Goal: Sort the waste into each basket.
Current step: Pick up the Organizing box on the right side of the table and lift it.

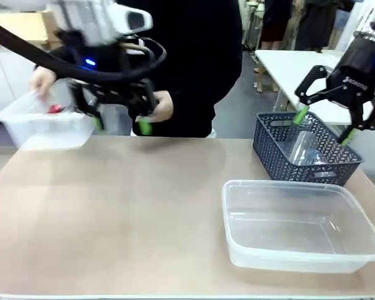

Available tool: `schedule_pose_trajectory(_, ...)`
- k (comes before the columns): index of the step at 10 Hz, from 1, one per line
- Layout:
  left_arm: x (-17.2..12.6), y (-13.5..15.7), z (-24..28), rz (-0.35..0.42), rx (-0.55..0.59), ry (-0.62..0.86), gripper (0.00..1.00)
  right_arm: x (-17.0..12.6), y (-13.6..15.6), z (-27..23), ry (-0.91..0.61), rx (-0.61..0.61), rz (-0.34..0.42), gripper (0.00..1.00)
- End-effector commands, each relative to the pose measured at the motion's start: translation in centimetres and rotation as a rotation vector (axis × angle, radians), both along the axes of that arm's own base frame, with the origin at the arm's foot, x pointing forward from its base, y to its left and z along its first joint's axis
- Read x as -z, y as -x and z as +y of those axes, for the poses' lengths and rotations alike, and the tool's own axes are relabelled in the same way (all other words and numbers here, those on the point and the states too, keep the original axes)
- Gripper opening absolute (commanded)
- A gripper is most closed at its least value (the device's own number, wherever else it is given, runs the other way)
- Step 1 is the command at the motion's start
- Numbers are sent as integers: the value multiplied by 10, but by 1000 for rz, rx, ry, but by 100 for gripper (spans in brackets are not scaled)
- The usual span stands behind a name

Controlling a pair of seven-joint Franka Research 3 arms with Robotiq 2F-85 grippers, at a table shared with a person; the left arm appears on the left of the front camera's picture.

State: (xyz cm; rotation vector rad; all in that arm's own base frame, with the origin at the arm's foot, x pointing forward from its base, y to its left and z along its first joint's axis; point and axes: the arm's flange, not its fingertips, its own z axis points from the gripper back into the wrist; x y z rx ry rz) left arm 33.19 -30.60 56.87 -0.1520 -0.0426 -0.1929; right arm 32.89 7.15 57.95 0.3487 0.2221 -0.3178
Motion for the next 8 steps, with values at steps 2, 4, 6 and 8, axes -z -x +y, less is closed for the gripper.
schedule_pose_trajectory(2, 32, -10, -159, -37, 67, -55, 100, 27, 78, -116, 176, 158, -287, 100)
schedule_pose_trajectory(4, 36, -7, -174, 17, 147, -44, 100, 41, 77, -126, 205, 324, -341, 100)
schedule_pose_trajectory(6, 45, 26, -170, -7, 82, 5, 100, 13, 86, -123, 158, 141, -253, 100)
schedule_pose_trajectory(8, 54, 15, -189, 6, 110, -7, 100, 47, 80, -113, 186, 40, -354, 100)
